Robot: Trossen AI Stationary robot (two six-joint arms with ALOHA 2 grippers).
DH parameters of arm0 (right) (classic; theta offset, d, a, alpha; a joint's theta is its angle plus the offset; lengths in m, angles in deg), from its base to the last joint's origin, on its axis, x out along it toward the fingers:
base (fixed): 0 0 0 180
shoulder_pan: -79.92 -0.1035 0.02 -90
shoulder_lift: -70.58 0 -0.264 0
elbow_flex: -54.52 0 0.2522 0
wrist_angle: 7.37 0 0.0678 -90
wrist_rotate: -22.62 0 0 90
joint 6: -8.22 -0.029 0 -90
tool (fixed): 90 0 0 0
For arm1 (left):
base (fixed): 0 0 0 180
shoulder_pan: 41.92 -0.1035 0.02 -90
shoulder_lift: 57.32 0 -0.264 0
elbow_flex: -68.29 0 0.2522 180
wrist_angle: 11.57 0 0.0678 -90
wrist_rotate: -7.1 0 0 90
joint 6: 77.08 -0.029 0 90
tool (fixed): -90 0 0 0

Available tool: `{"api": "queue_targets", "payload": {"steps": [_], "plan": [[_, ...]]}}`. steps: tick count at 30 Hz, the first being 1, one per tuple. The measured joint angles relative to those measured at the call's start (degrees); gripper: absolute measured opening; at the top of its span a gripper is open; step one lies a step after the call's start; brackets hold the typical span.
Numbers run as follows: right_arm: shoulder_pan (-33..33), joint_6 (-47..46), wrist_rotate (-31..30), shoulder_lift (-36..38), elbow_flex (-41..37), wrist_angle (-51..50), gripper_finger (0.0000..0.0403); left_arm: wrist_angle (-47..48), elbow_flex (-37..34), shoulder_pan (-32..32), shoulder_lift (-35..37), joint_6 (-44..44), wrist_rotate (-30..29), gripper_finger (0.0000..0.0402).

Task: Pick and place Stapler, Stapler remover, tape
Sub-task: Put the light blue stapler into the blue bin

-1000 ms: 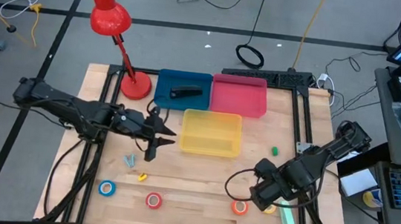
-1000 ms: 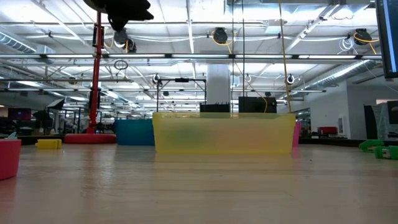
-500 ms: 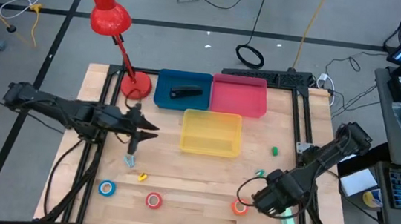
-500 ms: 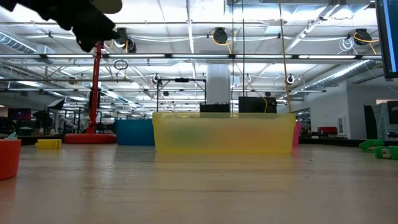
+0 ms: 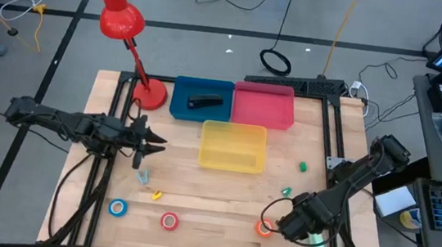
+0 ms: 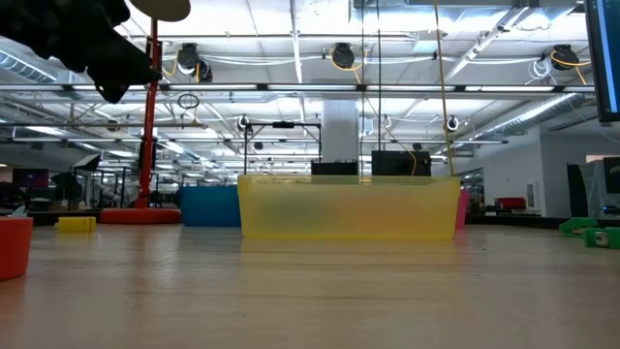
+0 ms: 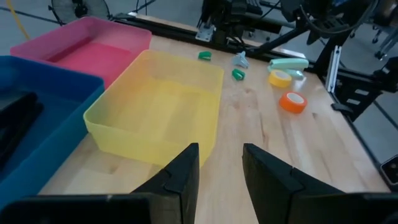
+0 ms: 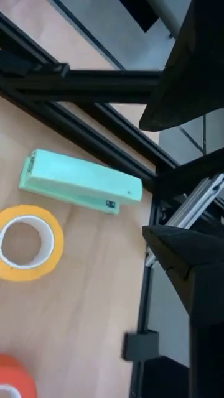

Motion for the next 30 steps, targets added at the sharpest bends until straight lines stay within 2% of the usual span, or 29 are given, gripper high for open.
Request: {"api": "queue_targets", "payload": {"steps": [7, 14, 30], "plan": [[-0.3, -1.7, 0.2, 0.0, -4.9, 5.5, 0.0254, -0.2, -0.3, 0.0, -0.2, -0.5, 0.0, 0.0122], [-0.2, -1.5, 4.6, 0.0, -11.8, 9.9, 0.0254, -0.1, -0.3, 0.0, -0.3, 0.3, 0.0, 0.0122], [-0.2, -1.0, 4.5, 0.5, -22.5, 22.3, 0.0254, -0.2, -0.3, 0.0, -0.3, 3.3, 0.0, 0.0122]]}}
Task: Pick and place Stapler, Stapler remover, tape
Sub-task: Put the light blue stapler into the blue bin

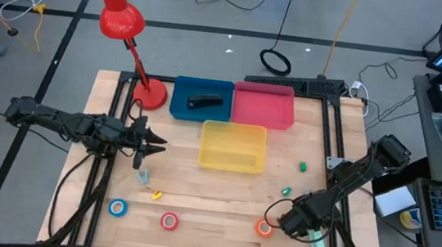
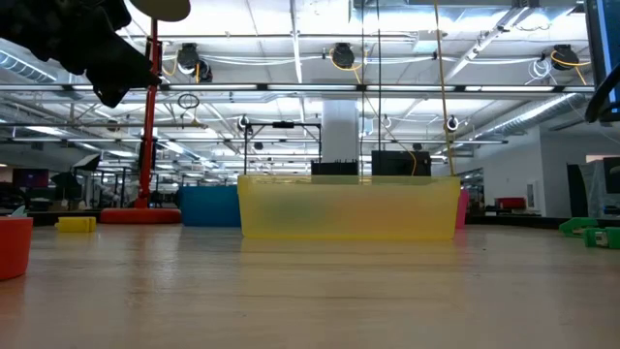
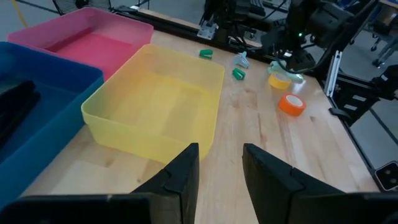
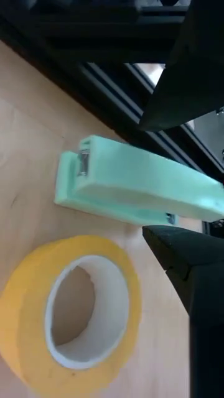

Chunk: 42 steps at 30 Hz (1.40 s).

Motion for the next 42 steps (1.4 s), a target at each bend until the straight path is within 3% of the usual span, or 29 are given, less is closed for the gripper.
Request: {"api": "queue_targets", "payload": {"steps": [8, 19, 24, 42], "plan": [[-0.2, -2.0, 0.0, 0.0, -2.3, 5.4, 0.0254, 0.0, 0.0, 0.0, 0.0, 1.0, 0.0, 0.0122], [-0.4, -3.7, 0.2, 0.0, -2.3, 5.5, 0.0254, 0.0, 0.0, 0.0, 0.0, 1.3, 0.0, 0.0122], [-1.0, -4.1, 3.2, 0.0, -2.3, 6.1, 0.0254, 0.0, 0.0, 0.0, 0.0, 1.3, -0.1, 0.0122], [-7.2, -17.8, 4.3, 0.0, -2.3, 14.5, 0.0253, 0.1, 0.0, 0.0, 0.0, 0.3, -2.0, 0.0122]]}}
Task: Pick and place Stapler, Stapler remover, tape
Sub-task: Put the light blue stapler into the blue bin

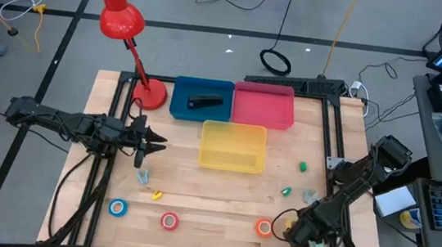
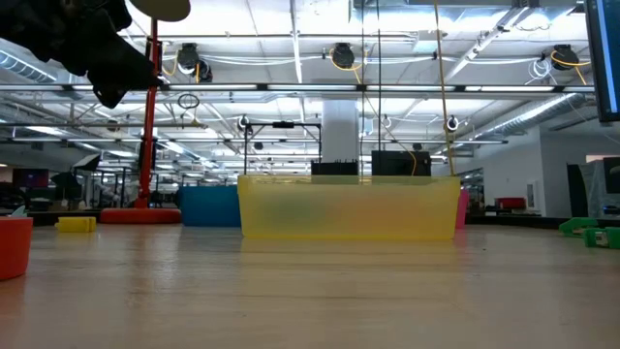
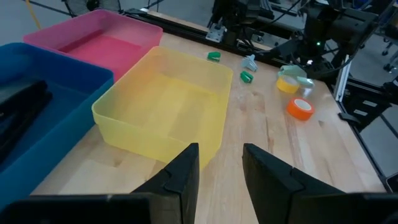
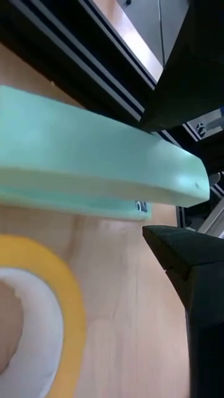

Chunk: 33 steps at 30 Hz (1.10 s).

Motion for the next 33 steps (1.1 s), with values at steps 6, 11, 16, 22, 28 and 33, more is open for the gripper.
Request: {"api": "queue_targets", "payload": {"steps": [6, 11, 16, 22, 28, 33], "plan": [[-0.7, -0.9, -0.1, 0.0, 0.0, -0.1, 0.0227, 0.0, 0.0, 0.0, 0.0, 0.0, 0.0, 0.0122], [-0.7, -1.4, -0.2, 0.0, 0.0, -0.1, 0.0180, 0.0, 0.0, 0.0, 0.0, 0.0, 0.0, 0.0122], [-0.7, -2.2, -0.2, 0.0, 0.0, -0.1, 0.0140, 0.0, 0.0, 0.0, 0.0, 0.0, 0.0, 0.0122], [-0.7, -2.2, -0.2, 0.1, 0.0, -0.1, 0.0121, 0.0, 0.0, 0.0, 0.0, 0.0, 0.0, 0.0122], [-0.7, -3.5, -0.1, 0.1, 0.0, -0.1, 0.0123, 0.0, 0.0, 0.0, 0.0, 0.0, 0.0, 0.0122], [-0.7, -3.7, -0.2, 0.1, 0.8, -0.3, 0.0122, 0.0, 0.0, 0.0, 0.0, -0.1, 0.0, 0.0122]]}}
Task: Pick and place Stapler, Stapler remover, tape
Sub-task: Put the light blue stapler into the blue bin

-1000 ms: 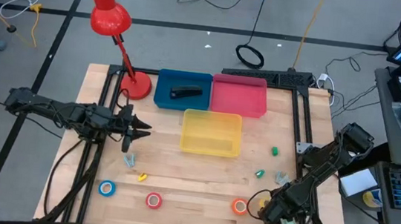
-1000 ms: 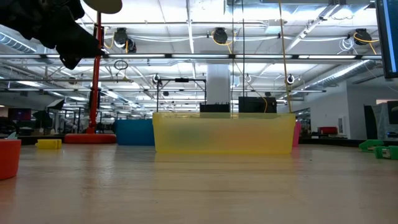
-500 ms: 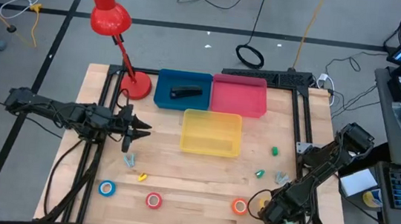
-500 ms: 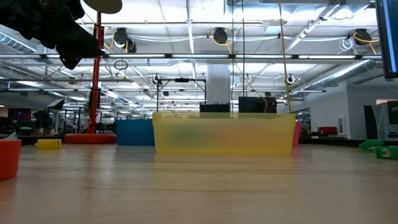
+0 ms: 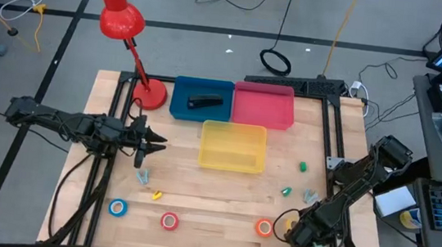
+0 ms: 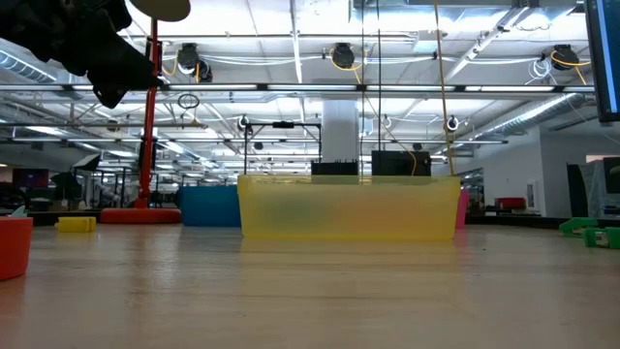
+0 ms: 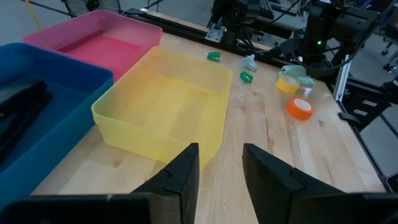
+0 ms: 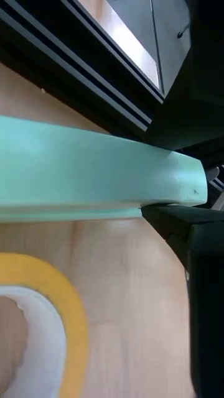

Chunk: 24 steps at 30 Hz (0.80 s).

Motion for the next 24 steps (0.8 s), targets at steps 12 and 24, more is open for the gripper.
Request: {"api": "queue_targets", "payload": {"steps": [12, 24], "plan": [[0.0, 0.0, 0.2, 0.0, 5.0, -6.5, 0.0122, 0.0, 0.0, 0.0, 0.0, -0.4, 0.0, 0.0122], [1.0, 0.6, -11.1, 0.0, 15.7, -20.0, 0.0121, -0.1, 0.0, 0.0, 0.0, -0.4, 0.0, 0.0122]]}}
